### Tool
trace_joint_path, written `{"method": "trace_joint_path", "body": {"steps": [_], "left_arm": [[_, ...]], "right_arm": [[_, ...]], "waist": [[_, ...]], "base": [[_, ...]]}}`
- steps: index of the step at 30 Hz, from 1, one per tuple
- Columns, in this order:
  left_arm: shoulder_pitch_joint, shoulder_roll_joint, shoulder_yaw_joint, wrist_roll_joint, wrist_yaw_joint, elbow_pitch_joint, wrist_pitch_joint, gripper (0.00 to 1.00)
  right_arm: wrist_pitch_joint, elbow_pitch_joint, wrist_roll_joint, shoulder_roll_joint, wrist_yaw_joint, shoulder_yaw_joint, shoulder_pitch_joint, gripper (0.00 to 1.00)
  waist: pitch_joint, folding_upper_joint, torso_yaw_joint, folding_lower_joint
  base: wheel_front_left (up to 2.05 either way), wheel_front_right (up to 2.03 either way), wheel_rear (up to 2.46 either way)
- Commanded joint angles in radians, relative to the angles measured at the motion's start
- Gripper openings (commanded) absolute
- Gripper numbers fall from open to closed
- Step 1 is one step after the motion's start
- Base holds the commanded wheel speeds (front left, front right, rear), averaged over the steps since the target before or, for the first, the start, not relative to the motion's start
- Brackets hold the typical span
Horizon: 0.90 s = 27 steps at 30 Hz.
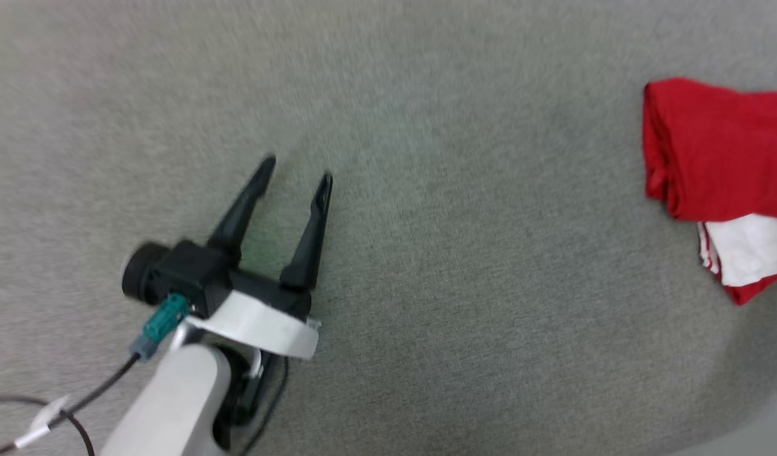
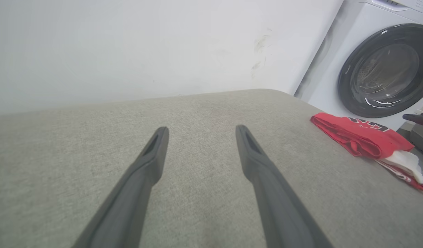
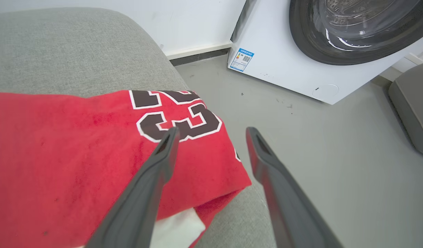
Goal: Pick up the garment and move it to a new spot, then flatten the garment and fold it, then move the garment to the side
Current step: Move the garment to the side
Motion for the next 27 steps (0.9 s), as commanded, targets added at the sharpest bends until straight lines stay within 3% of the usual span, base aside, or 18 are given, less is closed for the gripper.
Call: {"method": "trace_joint_path", "body": {"steps": [1,7,16,21,27], "left_arm": [[0.041,-0.009,0.007,-0.014,0.013,0.013,-0.009,1.0],[0.165,-0.047,0.039,-0.072,0.055,0.073,-0.029,1.0],[0.281,-0.058,0.107,-0.106,0.108,0.1,-0.041,1.0],[0.318,-0.052,0.138,-0.099,0.116,0.1,-0.045,1.0],[0.361,-0.02,0.182,-0.079,0.088,0.079,-0.047,1.0]], "right_arm": [[-0.011,-0.016,0.004,0.009,-0.001,0.02,0.046,1.0],[-0.068,-0.103,0.064,0.052,-0.001,0.142,0.227,1.0],[-0.062,-0.288,0.209,0.119,-0.001,0.377,0.462,1.0],[-0.066,-0.411,0.273,0.146,-0.001,0.482,0.552,1.0],[-0.075,-0.571,0.318,0.165,-0.001,0.555,0.637,1.0]], "waist": [[-0.11,0.0,0.024,0.0],[-0.278,0.0,0.063,0.0],[-0.4,0.0,0.147,0.0],[-0.449,0.0,0.196,0.0],[-0.485,0.0,0.228,0.0]], "base": [[0.0,0.0,0.0],[0.0,0.0,0.0],[0.0,0.0,0.0],[0.0,0.0,0.0],[0.0,0.0,0.0]]}}
